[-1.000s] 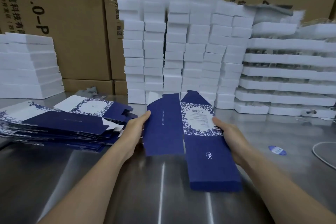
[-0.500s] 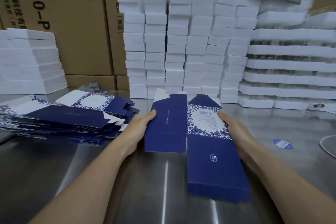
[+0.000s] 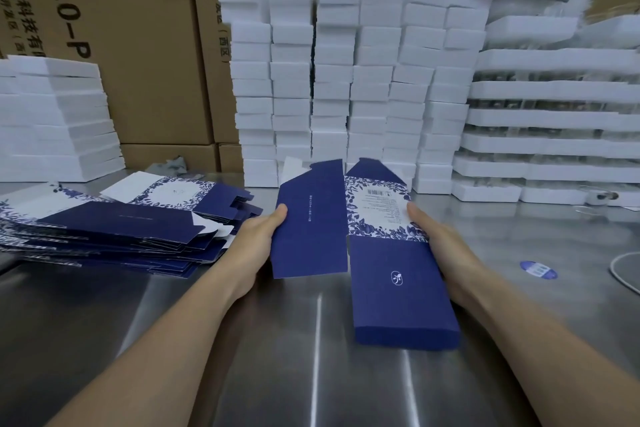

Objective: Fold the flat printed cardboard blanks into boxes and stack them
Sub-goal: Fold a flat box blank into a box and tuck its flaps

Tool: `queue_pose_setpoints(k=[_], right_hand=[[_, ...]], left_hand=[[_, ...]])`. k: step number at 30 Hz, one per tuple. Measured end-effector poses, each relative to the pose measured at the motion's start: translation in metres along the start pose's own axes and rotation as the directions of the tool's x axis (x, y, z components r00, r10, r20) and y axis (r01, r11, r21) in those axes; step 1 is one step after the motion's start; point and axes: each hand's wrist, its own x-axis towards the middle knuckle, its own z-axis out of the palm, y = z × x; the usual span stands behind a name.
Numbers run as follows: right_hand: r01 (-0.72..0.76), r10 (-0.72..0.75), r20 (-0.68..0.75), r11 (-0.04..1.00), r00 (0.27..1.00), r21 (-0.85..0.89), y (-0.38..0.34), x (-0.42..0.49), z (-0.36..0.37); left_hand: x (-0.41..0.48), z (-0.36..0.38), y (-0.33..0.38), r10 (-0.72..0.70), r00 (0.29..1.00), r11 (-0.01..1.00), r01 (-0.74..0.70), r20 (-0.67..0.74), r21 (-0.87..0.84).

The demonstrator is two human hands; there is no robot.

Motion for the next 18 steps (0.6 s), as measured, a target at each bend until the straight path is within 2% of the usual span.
queue_pose_setpoints(k=[4, 10, 14, 18], right_hand=[[0.002, -0.002, 0.015, 1.0, 1.0, -0.003, -0.0012, -0.0039, -0.0014], [-0.161, 0.159, 0.095, 0.987, 0.983, 0.01, -0.0063, -0.009, -0.0027], [-0.068, 0.069, 0.022, 0.997, 0.997, -0.048, -0.0027, -0.0063, 0.0017], [-0.045, 0.042, -0.039, 0.997, 0.998, -0.068, -0.0019, -0.0062, 0.0019]], left_hand=[[-0.0006, 0.0004, 0.0027, -0.032, 0.999, 0.997, 0.031, -0.007, -0.067], [0.0009, -0.0051, 0.004, -0.062, 0.997, 0.994, 0.059, -0.037, -0.087], [-0.0016, -0.0061, 0.007, -0.175, 0.985, 0.981, 0.174, 0.003, -0.08], [-0.0025, -0.0018, 0.0053, -0.138, 0.99, 0.986, 0.139, 0.01, -0.092]])
